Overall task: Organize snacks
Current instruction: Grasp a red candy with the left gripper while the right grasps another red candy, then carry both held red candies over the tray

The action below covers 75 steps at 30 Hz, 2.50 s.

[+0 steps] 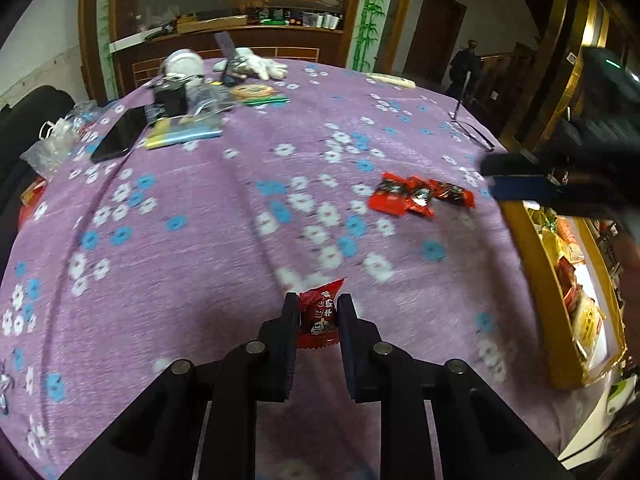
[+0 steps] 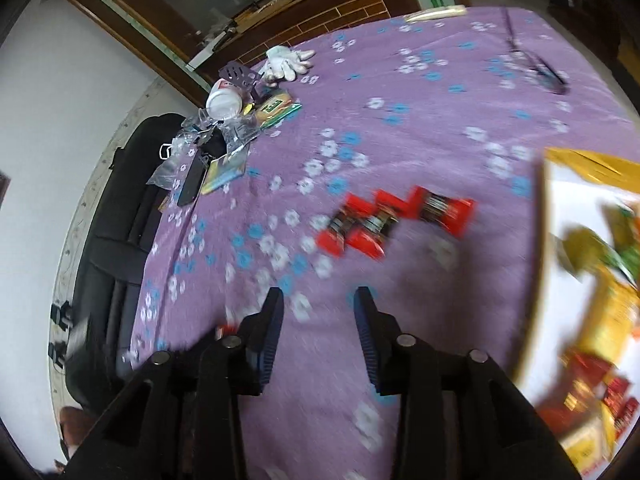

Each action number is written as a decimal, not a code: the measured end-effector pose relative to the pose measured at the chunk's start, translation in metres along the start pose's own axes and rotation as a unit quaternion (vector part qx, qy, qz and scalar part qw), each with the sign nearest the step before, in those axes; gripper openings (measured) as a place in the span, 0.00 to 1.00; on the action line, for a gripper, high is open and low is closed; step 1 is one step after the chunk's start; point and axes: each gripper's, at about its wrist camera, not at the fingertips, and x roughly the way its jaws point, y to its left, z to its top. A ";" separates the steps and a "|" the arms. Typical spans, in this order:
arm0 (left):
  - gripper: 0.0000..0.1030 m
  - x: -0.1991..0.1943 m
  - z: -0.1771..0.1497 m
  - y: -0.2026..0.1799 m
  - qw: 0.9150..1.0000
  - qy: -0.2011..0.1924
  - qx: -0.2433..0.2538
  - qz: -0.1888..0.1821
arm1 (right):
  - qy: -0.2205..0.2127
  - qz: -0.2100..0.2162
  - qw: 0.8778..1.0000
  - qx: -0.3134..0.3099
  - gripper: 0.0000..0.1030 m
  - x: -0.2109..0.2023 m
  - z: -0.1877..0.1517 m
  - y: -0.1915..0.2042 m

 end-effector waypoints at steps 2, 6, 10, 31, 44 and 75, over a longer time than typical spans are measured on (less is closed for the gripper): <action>0.18 -0.001 -0.005 0.011 1.000 0.004 -0.002 0.003 | 0.013 0.004 1.000 0.019 0.38 0.022 0.013 0.003; 0.18 -0.001 -0.012 0.029 1.000 0.008 -0.011 0.002 | 0.024 -0.038 0.999 0.021 0.38 0.057 0.030 0.008; 0.18 0.000 -0.016 0.047 1.000 0.014 -0.024 0.001 | 0.033 -0.064 0.997 0.031 0.38 0.074 0.036 0.007; 0.18 -0.001 -0.029 0.089 0.998 0.019 -0.060 0.005 | 0.034 -0.207 0.975 -0.068 0.26 0.123 0.038 0.024; 0.18 -0.001 -0.027 0.093 0.997 0.017 -0.072 0.000 | 0.028 -0.147 0.986 -0.079 0.23 0.097 -0.005 0.037; 0.18 0.000 0.027 -0.121 0.993 0.001 0.071 -0.096 | -0.047 -0.024 0.999 0.009 0.23 -0.070 -0.075 -0.078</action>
